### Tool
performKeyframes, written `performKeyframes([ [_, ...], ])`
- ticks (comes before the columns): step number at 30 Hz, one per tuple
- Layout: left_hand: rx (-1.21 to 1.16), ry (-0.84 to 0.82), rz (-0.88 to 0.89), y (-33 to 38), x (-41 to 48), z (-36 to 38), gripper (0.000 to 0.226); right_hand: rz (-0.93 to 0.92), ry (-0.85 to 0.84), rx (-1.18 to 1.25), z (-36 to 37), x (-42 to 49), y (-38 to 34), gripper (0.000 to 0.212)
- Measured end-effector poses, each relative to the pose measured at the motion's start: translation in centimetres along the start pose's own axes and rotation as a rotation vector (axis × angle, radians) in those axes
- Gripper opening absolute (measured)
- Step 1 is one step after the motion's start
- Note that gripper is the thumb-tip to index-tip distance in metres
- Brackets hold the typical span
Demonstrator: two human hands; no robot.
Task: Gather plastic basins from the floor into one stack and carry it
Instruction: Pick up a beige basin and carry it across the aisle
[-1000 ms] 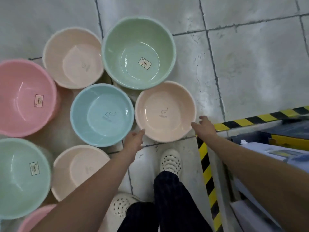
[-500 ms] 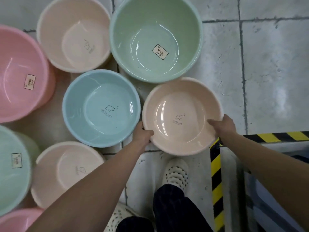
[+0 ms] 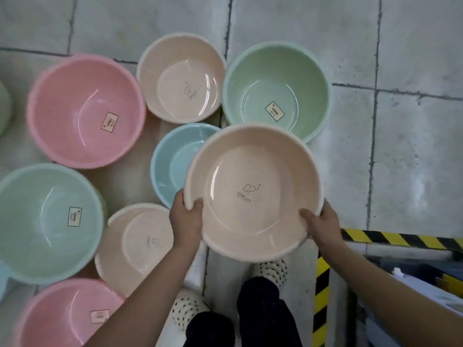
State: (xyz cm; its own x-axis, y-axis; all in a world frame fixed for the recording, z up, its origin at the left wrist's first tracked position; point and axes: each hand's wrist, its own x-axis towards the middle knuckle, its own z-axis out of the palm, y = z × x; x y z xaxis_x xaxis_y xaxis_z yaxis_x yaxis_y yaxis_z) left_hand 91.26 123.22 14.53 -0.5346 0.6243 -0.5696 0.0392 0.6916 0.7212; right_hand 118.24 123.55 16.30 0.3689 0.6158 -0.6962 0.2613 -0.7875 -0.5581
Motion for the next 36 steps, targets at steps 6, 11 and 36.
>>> performKeyframes([
  [6, 0.053, 0.15, 0.09, -1.2, 7.9, -7.1, 0.03, -0.19, -0.121, -0.109, 10.6, 2.7, -5.8, 0.037],
  [11, 0.126, 0.118, 0.06, -5.2, 12.7, -7.2, 0.044, -0.16, -0.09, -0.239, 16.2, 6.8, -4.8, 0.04],
  [36, 0.054, -0.006, -0.165, -0.1, 11.1, -13.6, 0.037, -0.19, -0.018, -0.324, 14.5, -0.3, -11.2, 0.017],
])
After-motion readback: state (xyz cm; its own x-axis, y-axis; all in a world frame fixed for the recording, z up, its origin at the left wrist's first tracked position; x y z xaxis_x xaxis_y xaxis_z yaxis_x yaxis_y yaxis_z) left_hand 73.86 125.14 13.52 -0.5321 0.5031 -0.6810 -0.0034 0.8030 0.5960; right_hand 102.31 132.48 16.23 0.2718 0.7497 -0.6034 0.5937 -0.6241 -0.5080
